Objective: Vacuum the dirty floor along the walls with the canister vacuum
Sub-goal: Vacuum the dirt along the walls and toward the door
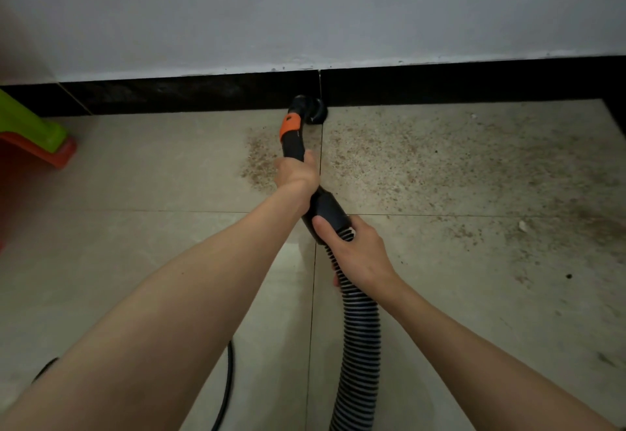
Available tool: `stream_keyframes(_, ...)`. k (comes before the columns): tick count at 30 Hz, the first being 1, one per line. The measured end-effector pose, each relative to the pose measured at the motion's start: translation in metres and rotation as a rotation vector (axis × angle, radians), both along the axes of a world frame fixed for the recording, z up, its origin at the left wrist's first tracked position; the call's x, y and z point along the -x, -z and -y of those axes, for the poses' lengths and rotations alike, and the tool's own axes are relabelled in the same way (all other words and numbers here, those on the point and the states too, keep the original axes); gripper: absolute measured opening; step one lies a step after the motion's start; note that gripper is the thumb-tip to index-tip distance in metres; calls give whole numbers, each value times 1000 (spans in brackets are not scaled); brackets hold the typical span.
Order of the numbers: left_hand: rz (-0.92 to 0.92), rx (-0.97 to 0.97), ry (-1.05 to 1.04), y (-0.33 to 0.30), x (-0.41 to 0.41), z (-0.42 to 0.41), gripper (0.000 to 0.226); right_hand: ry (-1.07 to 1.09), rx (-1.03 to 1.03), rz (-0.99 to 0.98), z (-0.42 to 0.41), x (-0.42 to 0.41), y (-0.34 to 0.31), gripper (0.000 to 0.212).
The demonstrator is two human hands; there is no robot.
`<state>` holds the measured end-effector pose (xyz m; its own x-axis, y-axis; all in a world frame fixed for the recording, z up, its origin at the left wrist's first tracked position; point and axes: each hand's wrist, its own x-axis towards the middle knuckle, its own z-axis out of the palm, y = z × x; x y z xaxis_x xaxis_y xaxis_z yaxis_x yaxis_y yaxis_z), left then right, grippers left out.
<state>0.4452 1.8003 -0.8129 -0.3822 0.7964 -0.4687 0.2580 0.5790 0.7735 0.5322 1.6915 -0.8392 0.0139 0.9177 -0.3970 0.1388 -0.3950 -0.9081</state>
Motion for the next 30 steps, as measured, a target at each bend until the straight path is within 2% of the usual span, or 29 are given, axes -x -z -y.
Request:
stream_keyframes(4,-79,-11,-18,-1,31,-5,48,-40,11,-29,-4,30,-4,42)
stream_keyframes(11,-154,-29,-155,-17,105,-21,55,-180,34,-72,-36,84,-22,39)
stream_keyframes(16,-226,19,-160,-22,144,-22,55,-256,76,-88,-36,120,-29,49)
stream_keyframes(25,-310,69,-51,-20,141,-5,53,-214,107,-47,-8,123,-26,51)
stream_keyframes(30,-252,69,-21,-18,127,4,55,-175,106,32,3,112,-28,52)
